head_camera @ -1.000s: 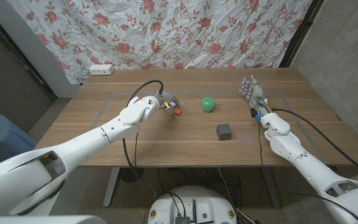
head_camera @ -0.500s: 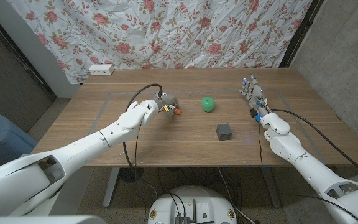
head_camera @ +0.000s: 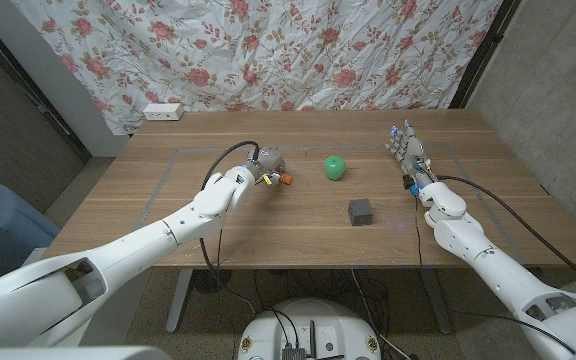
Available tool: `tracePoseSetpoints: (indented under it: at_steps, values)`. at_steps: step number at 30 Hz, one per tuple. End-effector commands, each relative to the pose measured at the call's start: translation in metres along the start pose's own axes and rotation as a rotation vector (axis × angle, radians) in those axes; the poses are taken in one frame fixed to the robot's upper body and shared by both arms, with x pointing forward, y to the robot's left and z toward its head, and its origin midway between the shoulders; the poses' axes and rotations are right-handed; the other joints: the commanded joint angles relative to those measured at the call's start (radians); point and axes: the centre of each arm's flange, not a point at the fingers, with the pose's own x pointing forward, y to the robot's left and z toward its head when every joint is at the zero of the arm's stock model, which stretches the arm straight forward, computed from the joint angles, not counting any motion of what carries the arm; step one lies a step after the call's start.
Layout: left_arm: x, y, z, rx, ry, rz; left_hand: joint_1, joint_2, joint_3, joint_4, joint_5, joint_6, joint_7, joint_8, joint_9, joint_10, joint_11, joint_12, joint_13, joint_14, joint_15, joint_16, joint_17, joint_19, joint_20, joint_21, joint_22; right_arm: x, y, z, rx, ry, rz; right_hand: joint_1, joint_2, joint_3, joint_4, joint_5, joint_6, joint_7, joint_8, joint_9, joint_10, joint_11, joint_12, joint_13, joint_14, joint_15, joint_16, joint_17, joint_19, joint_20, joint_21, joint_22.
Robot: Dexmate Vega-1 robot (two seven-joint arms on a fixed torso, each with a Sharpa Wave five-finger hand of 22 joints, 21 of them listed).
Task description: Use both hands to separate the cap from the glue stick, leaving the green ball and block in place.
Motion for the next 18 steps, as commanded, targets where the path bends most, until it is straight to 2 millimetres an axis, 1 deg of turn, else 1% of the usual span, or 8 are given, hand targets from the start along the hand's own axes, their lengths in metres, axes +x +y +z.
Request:
tracePoseSetpoints:
  at_steps: [1, 6, 7, 10, 11, 16, 18]
  values:
    - [0.0009, -0.0089, 0.0029, -0.013, 0.017, 0.024, 0.03, 0.002, -0.02, -0.001, 0.003, 0.056, -0.003, 0.007, 0.004, 0.05, -0.002, -0.001, 0.004, 0.023, -0.14, 0.001, 0.005, 0.013, -0.005, 0.006, 0.003, 0.0005, -0.0001, 0.0003, -0.001, -0.003, -0.011, -0.009, -0.001, 0.005, 0.0, 0.004, 0.009, -0.003, 0.007, 0.003, 0.004, -0.002, 0.009, 0.002, 0.002, 0.007, 0.005, 0.002, 0.002, 0.003, 0.007, 0.002]
    - [0.0013, -0.0125, 0.0034, -0.012, 0.025, 0.02, 0.036, 0.007, -0.027, 0.001, 0.003, 0.088, 0.0, 0.011, 0.005, 0.06, -0.002, -0.005, 0.003, 0.03, -0.141, 0.001, 0.005, 0.018, -0.01, 0.006, 0.003, 0.0001, 0.0, 0.0003, -0.002, -0.005, -0.016, -0.01, -0.001, 0.006, 0.0, 0.004, 0.011, -0.005, 0.007, 0.003, 0.004, -0.001, 0.009, 0.002, 0.002, 0.008, 0.006, 0.002, 0.003, 0.007, 0.007, 0.003]
    - [0.0013, -0.0129, 0.0032, -0.011, 0.026, 0.019, 0.049, 0.008, -0.037, 0.0, 0.004, 0.115, -0.001, 0.009, 0.005, 0.089, -0.003, -0.004, 0.004, 0.041, -0.143, 0.001, 0.006, 0.018, -0.012, 0.005, 0.003, 0.0, 0.0, 0.0003, -0.002, -0.004, -0.017, -0.01, -0.001, 0.007, 0.0, 0.004, 0.011, -0.005, 0.007, 0.003, 0.004, -0.001, 0.009, 0.002, 0.003, 0.009, 0.006, 0.002, 0.003, 0.007, 0.007, 0.003]
    - [0.0012, -0.0136, 0.0029, -0.007, 0.029, 0.018, 0.052, 0.012, -0.042, 0.002, 0.004, 0.127, 0.001, 0.009, 0.005, 0.101, -0.003, -0.003, 0.005, 0.045, -0.143, 0.001, 0.006, 0.023, -0.012, 0.006, 0.003, -0.0002, 0.0, 0.0004, -0.002, -0.005, -0.018, -0.01, -0.001, 0.008, 0.0, 0.004, 0.012, -0.007, 0.007, 0.003, 0.004, -0.002, 0.009, 0.002, 0.002, 0.009, 0.006, 0.002, 0.003, 0.007, 0.007, 0.003]
    - [0.001, -0.0139, 0.0021, -0.009, 0.031, 0.014, 0.055, 0.016, -0.047, 0.003, 0.004, 0.148, 0.001, 0.011, 0.006, 0.123, -0.004, 0.001, 0.006, 0.053, -0.143, 0.003, 0.007, 0.023, -0.012, 0.006, 0.003, -0.0003, 0.0001, 0.0008, -0.003, -0.006, -0.02, -0.01, -0.001, 0.008, 0.0, 0.004, 0.012, -0.008, 0.007, 0.003, 0.004, -0.002, 0.009, 0.002, 0.002, 0.01, 0.006, 0.002, 0.003, 0.008, 0.007, 0.003]
    - [0.0001, -0.0127, 0.0002, -0.003, 0.036, 0.018, 0.058, 0.021, -0.053, 0.004, 0.004, 0.167, 0.002, 0.012, 0.006, 0.143, -0.004, 0.003, 0.008, 0.063, -0.145, 0.006, 0.009, 0.027, -0.017, 0.006, 0.003, -0.0008, 0.0003, 0.0022, -0.007, -0.008, -0.018, -0.011, -0.001, 0.009, 0.0, 0.004, 0.014, -0.009, 0.007, 0.003, 0.005, -0.002, 0.01, 0.002, 0.001, 0.008, 0.006, 0.002, 0.003, 0.008, 0.007, 0.003]
    - [-0.0002, -0.0124, -0.0003, -0.001, 0.036, 0.017, 0.064, 0.027, -0.063, 0.005, 0.005, 0.192, 0.002, 0.012, 0.008, 0.169, -0.005, 0.005, 0.009, 0.082, -0.148, 0.011, 0.011, 0.033, -0.02, 0.007, 0.003, -0.0009, 0.0003, 0.0024, -0.008, -0.008, -0.018, -0.011, -0.001, 0.01, 0.0, 0.004, 0.014, -0.009, 0.007, 0.003, 0.005, -0.003, 0.01, 0.002, 0.001, 0.009, 0.006, 0.002, 0.003, 0.007, 0.007, 0.003]
